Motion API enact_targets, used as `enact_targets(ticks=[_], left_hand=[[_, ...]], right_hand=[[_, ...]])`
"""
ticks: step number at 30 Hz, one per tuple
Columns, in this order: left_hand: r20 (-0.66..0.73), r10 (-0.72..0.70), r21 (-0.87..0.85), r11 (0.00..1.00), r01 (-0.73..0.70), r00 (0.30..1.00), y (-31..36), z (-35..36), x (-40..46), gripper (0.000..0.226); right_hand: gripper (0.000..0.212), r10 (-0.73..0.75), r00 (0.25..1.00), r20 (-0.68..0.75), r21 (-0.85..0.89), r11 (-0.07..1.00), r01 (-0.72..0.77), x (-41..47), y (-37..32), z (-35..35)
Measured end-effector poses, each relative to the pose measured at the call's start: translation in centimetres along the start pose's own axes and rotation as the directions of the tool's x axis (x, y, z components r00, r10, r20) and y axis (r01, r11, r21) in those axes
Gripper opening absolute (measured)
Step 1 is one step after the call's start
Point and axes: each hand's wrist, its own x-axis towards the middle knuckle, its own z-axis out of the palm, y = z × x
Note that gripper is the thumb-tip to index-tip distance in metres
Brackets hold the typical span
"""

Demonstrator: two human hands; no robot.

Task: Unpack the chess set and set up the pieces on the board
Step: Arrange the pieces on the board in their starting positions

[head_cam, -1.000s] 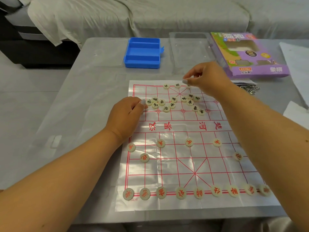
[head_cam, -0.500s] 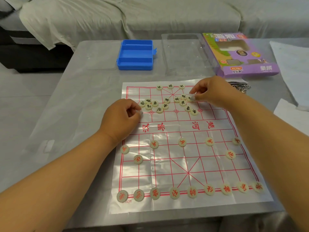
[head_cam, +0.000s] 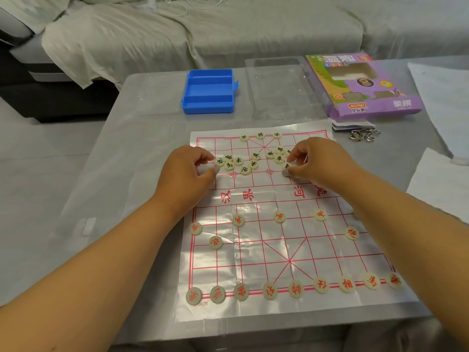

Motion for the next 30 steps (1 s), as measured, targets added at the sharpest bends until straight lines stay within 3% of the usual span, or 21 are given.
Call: enact_targets(ticks=[3, 8, 15, 19, 30], left_hand=[[0.032, 0.039, 0.149, 0.988, -0.043, 0.999, -0.1, 0.1, 1.0, 0.036], [0.178, 0.081, 0.102, 0.990, -0.100, 0.981, -0.7, 1.0, 2.0, 0.046], [0.227, 0.103, 0.138, 0.981, -0.137, 0.968, -0.9, 1.4, 1.9, 0.068], [0.263, 0.091, 0.161, 0.977, -0.137, 0.960, -0.6, 1.1, 1.9, 0.087], [0.218, 0.097, 0.108, 0.986, -0.123, 0.971, -1.3, 1.5, 2.2, 0.071]], right_hand=[[0.030, -0.017, 0.999, -0.032, -0.001, 1.000, 0.017, -0.1, -0.1, 0.4], [0.024, -0.057, 0.998, -0.040, 0.031, 0.998, 0.058, 0.0, 0.2, 0.4], [0.017, 0.037, 0.977, -0.210, 0.235, 0.972, 0.014, 2.8, 2.4, -2.0], [0.017, 0.050, 0.977, -0.206, 0.236, 0.972, 0.000, 5.1, 2.8, -1.9], [0.022, 0.077, 0.991, -0.106, 0.253, 0.966, -0.048, 6.9, 2.9, -1.0]])
